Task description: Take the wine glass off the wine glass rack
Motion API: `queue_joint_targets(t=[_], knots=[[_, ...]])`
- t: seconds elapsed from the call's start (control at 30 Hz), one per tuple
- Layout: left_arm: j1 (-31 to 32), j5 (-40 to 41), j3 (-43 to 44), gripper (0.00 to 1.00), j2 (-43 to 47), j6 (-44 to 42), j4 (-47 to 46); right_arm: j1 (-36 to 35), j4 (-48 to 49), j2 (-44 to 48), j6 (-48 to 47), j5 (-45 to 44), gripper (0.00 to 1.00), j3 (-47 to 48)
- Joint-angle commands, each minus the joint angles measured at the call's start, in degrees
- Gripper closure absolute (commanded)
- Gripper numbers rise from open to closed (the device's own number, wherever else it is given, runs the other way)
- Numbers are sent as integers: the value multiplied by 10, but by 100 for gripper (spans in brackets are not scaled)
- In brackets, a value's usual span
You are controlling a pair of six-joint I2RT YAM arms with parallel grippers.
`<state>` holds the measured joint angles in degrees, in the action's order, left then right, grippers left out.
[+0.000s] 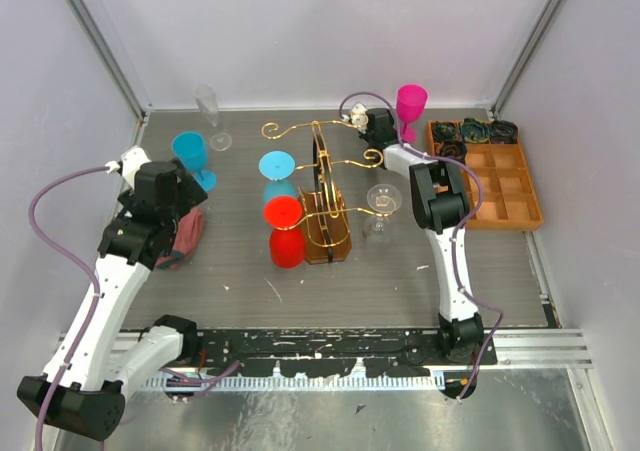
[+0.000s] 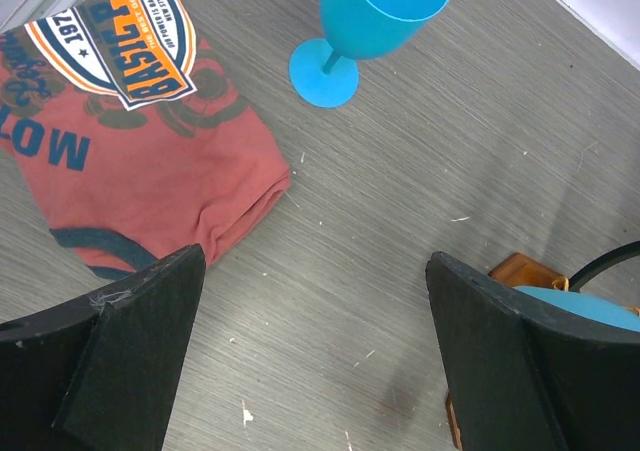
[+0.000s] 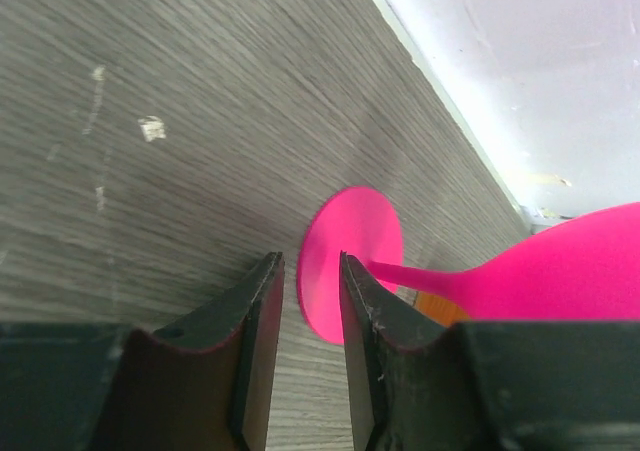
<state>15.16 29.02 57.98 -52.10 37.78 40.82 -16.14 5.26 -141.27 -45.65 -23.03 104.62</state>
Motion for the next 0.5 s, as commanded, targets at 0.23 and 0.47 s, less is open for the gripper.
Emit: queue_joint_targets(t=[0.23, 0.47], knots=[[0, 10, 1, 2, 27, 2, 5, -10, -214, 34, 85, 196, 64, -30], [0, 9, 5, 2, 44, 1, 18, -5, -326, 45, 122, 284, 66, 3]])
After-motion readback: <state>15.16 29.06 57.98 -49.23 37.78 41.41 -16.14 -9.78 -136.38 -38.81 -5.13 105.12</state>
